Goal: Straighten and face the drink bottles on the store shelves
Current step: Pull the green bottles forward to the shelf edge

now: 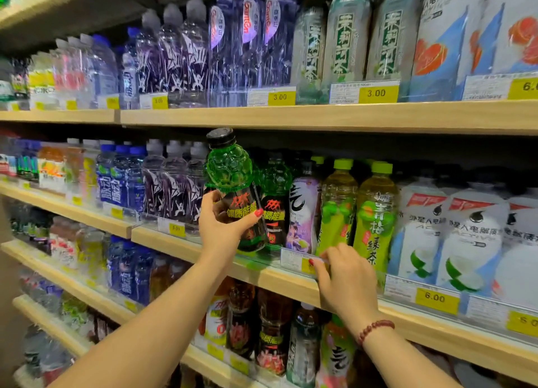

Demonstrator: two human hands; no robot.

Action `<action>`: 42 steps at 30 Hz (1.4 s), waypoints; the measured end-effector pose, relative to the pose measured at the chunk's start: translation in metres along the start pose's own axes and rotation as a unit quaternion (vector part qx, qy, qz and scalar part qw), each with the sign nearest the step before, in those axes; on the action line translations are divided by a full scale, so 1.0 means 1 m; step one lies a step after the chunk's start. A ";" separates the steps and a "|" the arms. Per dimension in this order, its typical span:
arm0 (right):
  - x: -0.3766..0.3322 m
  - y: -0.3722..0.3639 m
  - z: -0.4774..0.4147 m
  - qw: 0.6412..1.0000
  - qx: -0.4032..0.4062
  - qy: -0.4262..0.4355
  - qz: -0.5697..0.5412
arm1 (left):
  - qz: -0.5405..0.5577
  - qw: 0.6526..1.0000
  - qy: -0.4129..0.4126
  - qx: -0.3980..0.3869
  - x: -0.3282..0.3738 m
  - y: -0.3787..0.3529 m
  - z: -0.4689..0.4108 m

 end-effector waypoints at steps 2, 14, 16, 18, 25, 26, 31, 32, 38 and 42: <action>-0.002 0.001 0.002 1.000 0.019 0.015 0.006 | -0.001 1.000 -0.013 0.015 -0.001 -0.001 -0.002; -0.005 0.005 0.006 0.999 0.051 0.009 0.008 | 0.003 0.998 -0.056 -0.029 0.001 -0.020 -0.016; -0.005 0.005 0.006 0.999 0.049 0.007 0.011 | 0.011 0.998 -0.056 -0.037 -0.001 -0.024 -0.017; -0.006 0.005 0.006 0.999 0.046 0.005 0.013 | 0.018 0.998 -0.051 -0.042 -0.003 -0.028 -0.016; -0.010 0.010 0.005 0.998 0.060 0.017 0.019 | 0.033 0.998 -0.040 -0.030 -0.016 -0.045 -0.019; -0.010 0.010 0.005 0.998 0.061 0.018 0.021 | 0.030 0.998 -0.039 -0.033 -0.019 -0.048 -0.019; -0.008 0.006 0.007 0.998 0.052 0.017 0.027 | -0.020 0.997 -0.040 -0.063 -0.036 -0.066 -0.017; -0.008 0.005 0.007 0.998 0.051 0.016 0.029 | -0.036 0.996 -0.043 -0.063 -0.039 -0.069 -0.015; -0.006 0.001 0.008 0.998 0.047 0.018 0.032 | -0.129 0.988 -0.082 -0.033 -0.036 -0.065 -0.015; -0.006 0.000 0.009 0.999 0.042 0.009 0.029 | -0.142 0.989 -0.033 -0.024 -0.044 -0.063 -0.022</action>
Point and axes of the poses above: each hand's wrist, its own z-axis away from the middle knuckle, its own y-axis out of the back of the hand, x = y × z, the point moved 9 cm from there along -z, towards the middle knuckle, and after that the axes turned 8 degrees about y, right-handed, at the moved point
